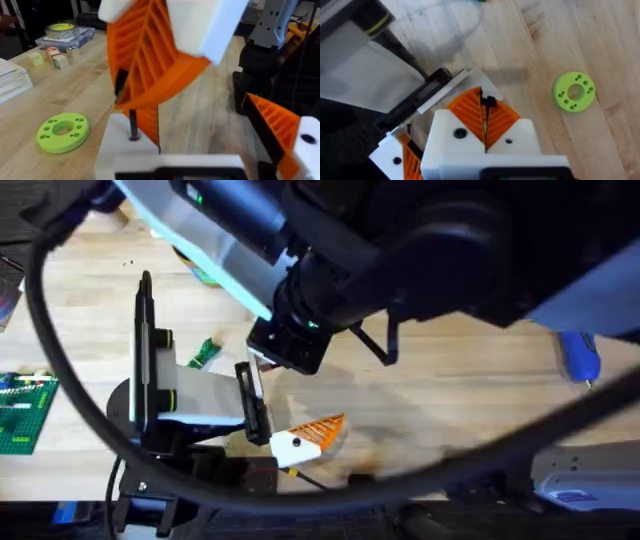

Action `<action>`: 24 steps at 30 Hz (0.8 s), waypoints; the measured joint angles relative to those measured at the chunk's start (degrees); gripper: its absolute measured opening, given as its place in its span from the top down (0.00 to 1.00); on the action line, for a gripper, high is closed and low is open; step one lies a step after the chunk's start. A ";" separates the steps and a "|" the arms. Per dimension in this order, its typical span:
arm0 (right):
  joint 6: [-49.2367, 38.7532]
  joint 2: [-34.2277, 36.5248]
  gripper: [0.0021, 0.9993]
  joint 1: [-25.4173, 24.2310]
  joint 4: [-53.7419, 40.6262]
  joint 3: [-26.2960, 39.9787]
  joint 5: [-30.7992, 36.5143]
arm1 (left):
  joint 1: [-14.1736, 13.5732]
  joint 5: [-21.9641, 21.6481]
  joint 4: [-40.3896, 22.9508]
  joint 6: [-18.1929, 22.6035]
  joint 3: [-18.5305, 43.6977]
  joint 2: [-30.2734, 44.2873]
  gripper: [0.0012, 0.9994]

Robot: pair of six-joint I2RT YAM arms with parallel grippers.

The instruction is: Pick up the gripper from the table and insert it into the empty holder that is missing its gripper. Then pick up a screw, insert it into the mounting hole, and use the screwdriver to tighten it. Finally, clean up the table by picking up the vegetable and placing it into the bucket.

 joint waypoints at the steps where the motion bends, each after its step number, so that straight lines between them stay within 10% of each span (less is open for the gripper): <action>1: 0.00 0.39 1.00 0.00 0.09 0.00 0.00 | 0.00 0.01 0.00 0.00 0.00 0.02 0.01; 24: 0.00 3.51 1.00 0.72 -0.34 0.02 0.02 | 0.00 -0.01 -0.42 -0.15 0.00 0.02 0.01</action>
